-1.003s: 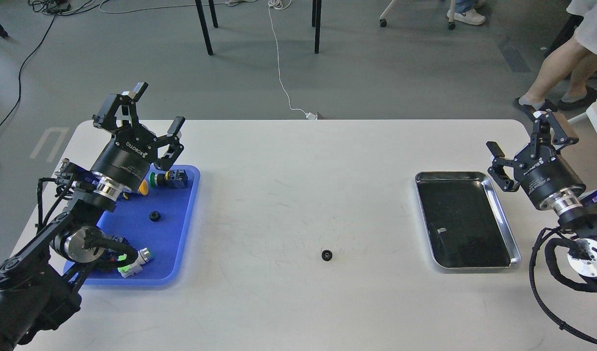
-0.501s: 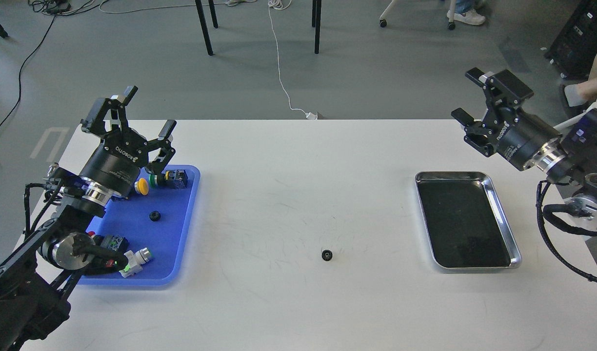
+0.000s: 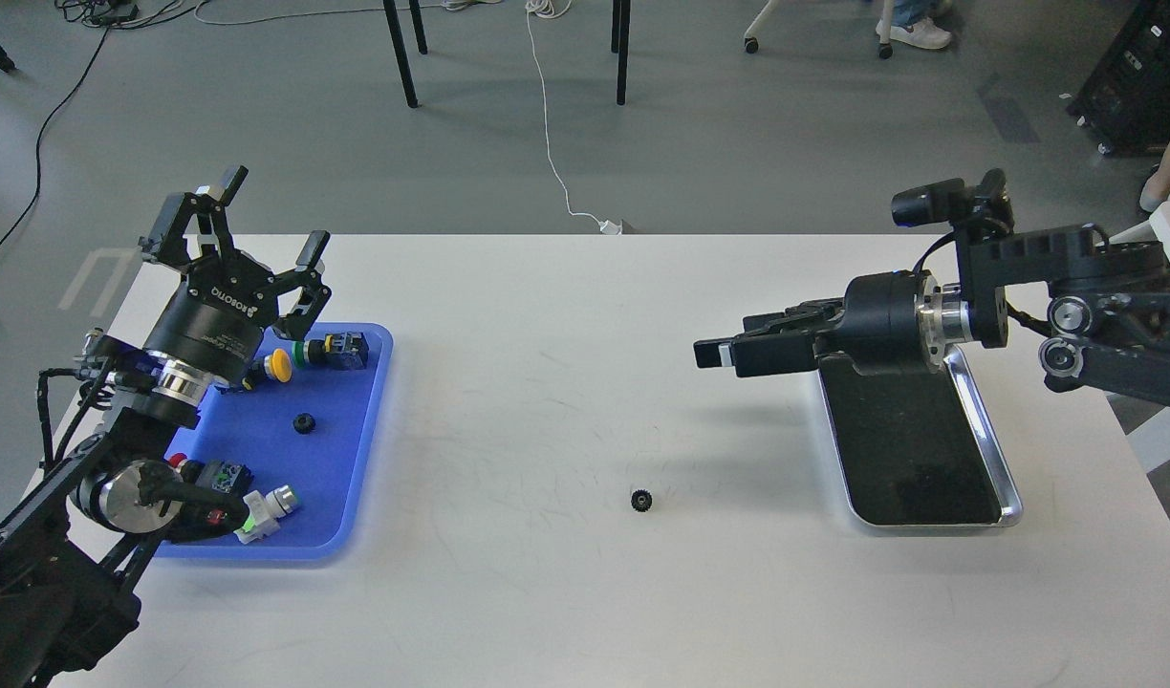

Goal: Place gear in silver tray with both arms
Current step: 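Reach the right gripper from the silver tray toward the black gear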

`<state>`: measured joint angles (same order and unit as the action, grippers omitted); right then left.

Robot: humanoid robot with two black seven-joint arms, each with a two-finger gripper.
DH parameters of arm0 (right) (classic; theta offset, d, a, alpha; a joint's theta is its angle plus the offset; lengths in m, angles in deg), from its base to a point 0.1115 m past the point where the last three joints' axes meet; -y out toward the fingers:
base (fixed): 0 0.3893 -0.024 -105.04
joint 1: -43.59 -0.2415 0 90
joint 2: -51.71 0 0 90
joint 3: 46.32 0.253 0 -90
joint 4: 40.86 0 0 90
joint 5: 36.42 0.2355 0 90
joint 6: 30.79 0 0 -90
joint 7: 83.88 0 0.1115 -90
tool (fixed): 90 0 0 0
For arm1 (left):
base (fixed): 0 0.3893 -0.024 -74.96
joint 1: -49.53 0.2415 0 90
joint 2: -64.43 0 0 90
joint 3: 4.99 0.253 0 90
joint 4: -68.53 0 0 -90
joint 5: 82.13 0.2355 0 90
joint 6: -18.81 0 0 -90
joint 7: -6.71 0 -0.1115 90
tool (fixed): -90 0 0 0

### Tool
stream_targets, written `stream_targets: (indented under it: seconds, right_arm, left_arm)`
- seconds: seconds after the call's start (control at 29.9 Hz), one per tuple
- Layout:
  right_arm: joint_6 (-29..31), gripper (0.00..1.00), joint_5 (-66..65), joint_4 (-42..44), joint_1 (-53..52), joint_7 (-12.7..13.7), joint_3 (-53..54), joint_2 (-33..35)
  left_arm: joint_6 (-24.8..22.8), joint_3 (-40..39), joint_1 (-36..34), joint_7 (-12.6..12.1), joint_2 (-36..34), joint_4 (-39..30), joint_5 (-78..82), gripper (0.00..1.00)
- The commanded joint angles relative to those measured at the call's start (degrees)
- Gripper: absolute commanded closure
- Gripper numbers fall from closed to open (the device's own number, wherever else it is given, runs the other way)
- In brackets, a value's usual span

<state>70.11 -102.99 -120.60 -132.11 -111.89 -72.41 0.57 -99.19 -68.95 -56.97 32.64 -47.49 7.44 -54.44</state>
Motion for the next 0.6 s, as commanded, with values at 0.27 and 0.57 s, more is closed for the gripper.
stream_targets:
  seconds: [0.27, 0.57]
  right_arm:
    - [-0.7, 0.01, -7.0, 5.7, -6.6, 0.0, -11.0, -18.8]
    - [-9.1, 0.01, -11.0, 13.2, -5.9, 0.0, -20.4, -30.9]
  left_arm:
    - [0.0, -1.7, -0.1, -0.3, -0.7, -0.7, 0.0, 0.02]
    - [0.0, -2.7, 0.0, -0.3, -0.3, -0.9, 0.0, 0.02]
